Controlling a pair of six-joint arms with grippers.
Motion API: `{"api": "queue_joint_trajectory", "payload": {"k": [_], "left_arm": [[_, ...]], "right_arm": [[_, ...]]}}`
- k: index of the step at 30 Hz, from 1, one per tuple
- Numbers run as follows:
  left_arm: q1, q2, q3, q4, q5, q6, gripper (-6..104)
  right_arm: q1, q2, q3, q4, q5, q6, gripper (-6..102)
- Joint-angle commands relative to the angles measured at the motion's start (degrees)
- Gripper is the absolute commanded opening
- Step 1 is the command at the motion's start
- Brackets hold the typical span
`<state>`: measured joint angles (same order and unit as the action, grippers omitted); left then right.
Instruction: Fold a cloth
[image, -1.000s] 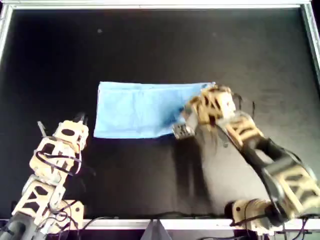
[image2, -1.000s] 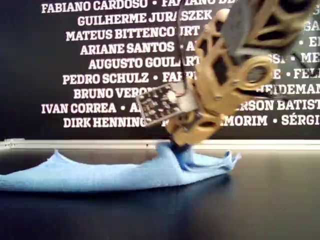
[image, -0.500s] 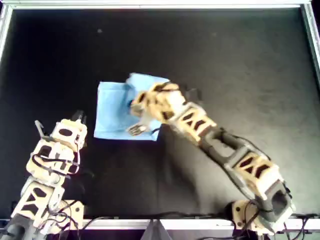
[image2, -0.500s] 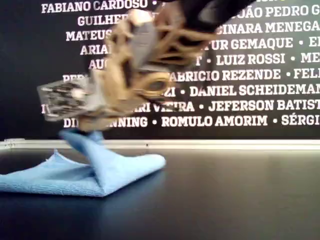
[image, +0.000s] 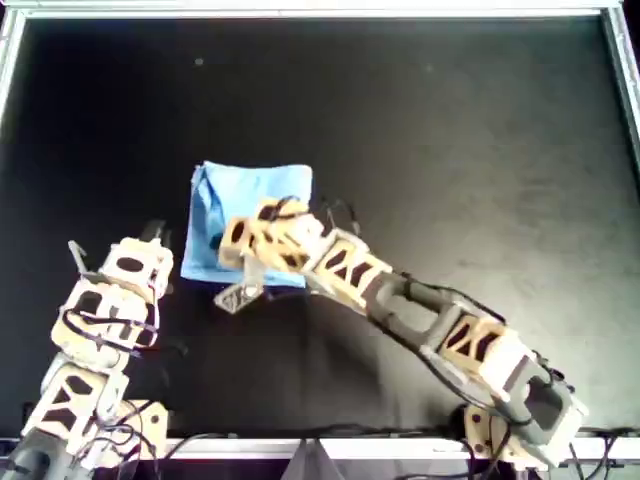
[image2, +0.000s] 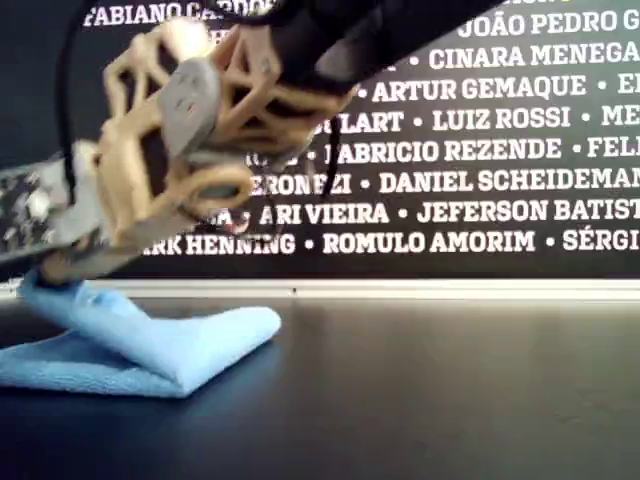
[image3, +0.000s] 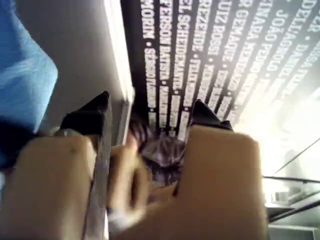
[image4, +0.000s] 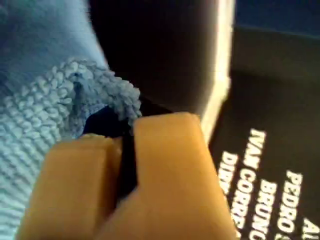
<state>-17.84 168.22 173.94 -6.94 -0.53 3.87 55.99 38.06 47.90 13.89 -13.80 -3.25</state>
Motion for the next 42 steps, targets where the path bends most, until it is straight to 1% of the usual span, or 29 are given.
{"api": "queue_joint_trajectory", "payload": {"k": [1,4,6,7,10,12,14,16,22,25,27,30,31,32,35,36,37,40,42], "left_arm": [[1.4,1.3,-0.7,-0.4,-0.2,0.4,57],[1.4,1.3,-0.7,-0.4,-0.2,0.4,57],[1.4,1.3,-0.7,-0.4,-0.2,0.4,57],[1.4,1.3,-0.7,-0.4,-0.2,0.4,57],[1.4,1.3,-0.7,-0.4,-0.2,0.4,57],[1.4,1.3,-0.7,-0.4,-0.2,0.4,57],[1.4,1.3,-0.7,-0.4,-0.2,0.4,57],[1.4,1.3,-0.7,-0.4,-0.3,0.4,57],[1.4,1.3,-0.7,-0.4,-0.3,0.4,57],[1.4,1.3,-0.7,-0.4,-0.3,0.4,57],[1.4,1.3,-0.7,-0.4,-0.3,0.4,57],[1.4,1.4,-0.7,-0.4,-0.3,0.4,57],[1.4,1.4,-0.8,-0.4,-0.3,0.4,57],[1.4,1.4,-0.8,-0.4,-0.3,0.4,57],[1.4,1.5,-0.8,-0.4,-0.3,0.4,57],[1.4,1.5,-0.8,-0.4,-0.3,0.4,57],[1.4,1.5,-0.8,-0.4,-0.3,0.4,57],[1.4,1.5,-0.8,-0.4,-0.3,0.4,57],[1.4,1.5,-0.8,-0.4,-0.3,0.4,57]], "right_arm": [[0.6,1.8,-5.0,-0.7,0.1,0.35,4],[0.6,0.4,-5.2,-0.7,0.2,0.35,5],[0.6,0.1,-5.3,-0.7,0.1,0.44,11],[0.6,0.1,-5.3,-0.7,0.1,0.44,17],[0.6,0.5,-5.2,-0.7,-0.7,0.44,37],[0.6,1.3,-4.7,-0.7,-0.7,0.44,48],[0.6,1.7,-4.1,-0.6,-0.7,0.44,57],[0.5,2.2,-4.0,0.1,-0.7,0.44,59],[0.5,6.1,-3.9,0.4,-0.7,0.35,59],[-0.6,9.0,-2.8,0.9,-0.7,0.35,58],[-1.8,12.6,0.5,3.2,-0.7,0.26,53],[-4.8,22.0,9.0,7.4,-0.7,0.18,36],[-6.1,25.8,12.5,8.1,-0.7,-0.53,30],[-7.6,29.8,16.0,8.1,-0.6,-0.53,23],[-14.2,42.4,27.0,8.1,-0.4,-0.53,2],[-16.7,46.2,30.4,8.1,-0.5,-0.53,-2],[-19.5,50.3,34.2,8.1,0.0,-0.09,-4],[-29.6,61.5,46.2,8.0,-0.4,0.26,0],[-36.9,69.3,53.1,8.0,-0.1,0.26,2]]}}
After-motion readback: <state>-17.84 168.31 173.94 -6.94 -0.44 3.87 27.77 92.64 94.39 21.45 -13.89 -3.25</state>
